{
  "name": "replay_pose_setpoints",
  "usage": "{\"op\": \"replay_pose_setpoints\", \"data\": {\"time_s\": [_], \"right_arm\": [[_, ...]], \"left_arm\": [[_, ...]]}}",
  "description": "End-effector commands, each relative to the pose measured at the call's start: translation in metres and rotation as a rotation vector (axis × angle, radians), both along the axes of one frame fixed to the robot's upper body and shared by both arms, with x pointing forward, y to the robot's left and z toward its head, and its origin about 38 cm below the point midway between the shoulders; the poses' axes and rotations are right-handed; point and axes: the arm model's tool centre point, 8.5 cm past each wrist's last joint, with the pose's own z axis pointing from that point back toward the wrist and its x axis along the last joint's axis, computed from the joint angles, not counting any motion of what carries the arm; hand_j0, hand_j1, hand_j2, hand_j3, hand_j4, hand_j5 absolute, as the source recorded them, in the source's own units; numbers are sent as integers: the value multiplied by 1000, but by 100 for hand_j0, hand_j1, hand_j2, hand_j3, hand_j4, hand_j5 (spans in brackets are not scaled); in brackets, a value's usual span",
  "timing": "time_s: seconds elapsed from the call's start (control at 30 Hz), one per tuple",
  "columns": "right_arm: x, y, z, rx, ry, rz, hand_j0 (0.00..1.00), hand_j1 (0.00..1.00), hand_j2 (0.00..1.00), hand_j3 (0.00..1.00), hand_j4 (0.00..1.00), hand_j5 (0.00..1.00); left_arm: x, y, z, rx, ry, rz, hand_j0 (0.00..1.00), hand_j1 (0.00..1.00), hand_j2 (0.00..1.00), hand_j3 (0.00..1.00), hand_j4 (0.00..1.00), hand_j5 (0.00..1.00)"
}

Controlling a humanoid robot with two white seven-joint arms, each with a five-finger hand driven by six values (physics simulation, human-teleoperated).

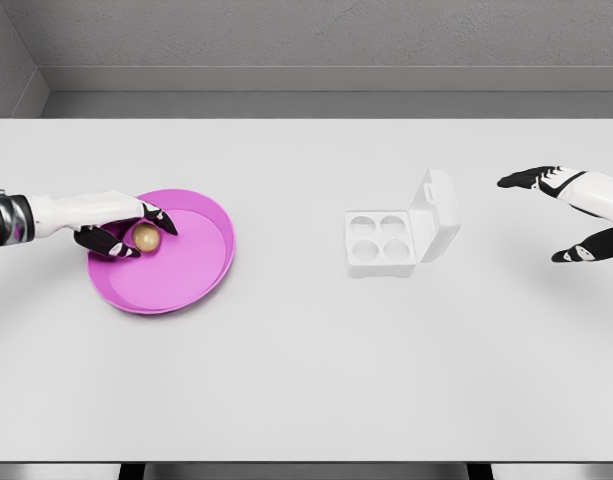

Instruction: Pack egg into the box and close the box lid

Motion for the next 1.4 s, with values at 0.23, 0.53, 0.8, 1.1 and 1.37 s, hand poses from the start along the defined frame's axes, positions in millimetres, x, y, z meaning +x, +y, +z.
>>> {"op": "replay_pose_setpoints", "data": {"time_s": [0.23,0.53,0.8,1.1,1.37], "right_arm": [[1,4,-3,12,0,1,100,100,100,100,100,100],[1,4,-3,12,0,1,100,100,100,100,100,100],[1,5,-4,13,1,3,100,100,100,100,100,100],[1,4,-4,12,2,1,100,100,100,100,100,100],[1,5,-4,1,-1,2,100,100,100,100,100,100]], "left_arm": [[1,-1,0,-7,1,3,66,66,66,66,66,66],[1,-1,-1,-8,2,6,51,51,51,51,51,51],[3,0,3,-26,-22,20,34,34,34,34,34,34],[7,-2,12,-55,-50,30,34,34,34,34,34,34],[13,-14,18,-97,-75,22,34,34,34,34,34,34]]}}
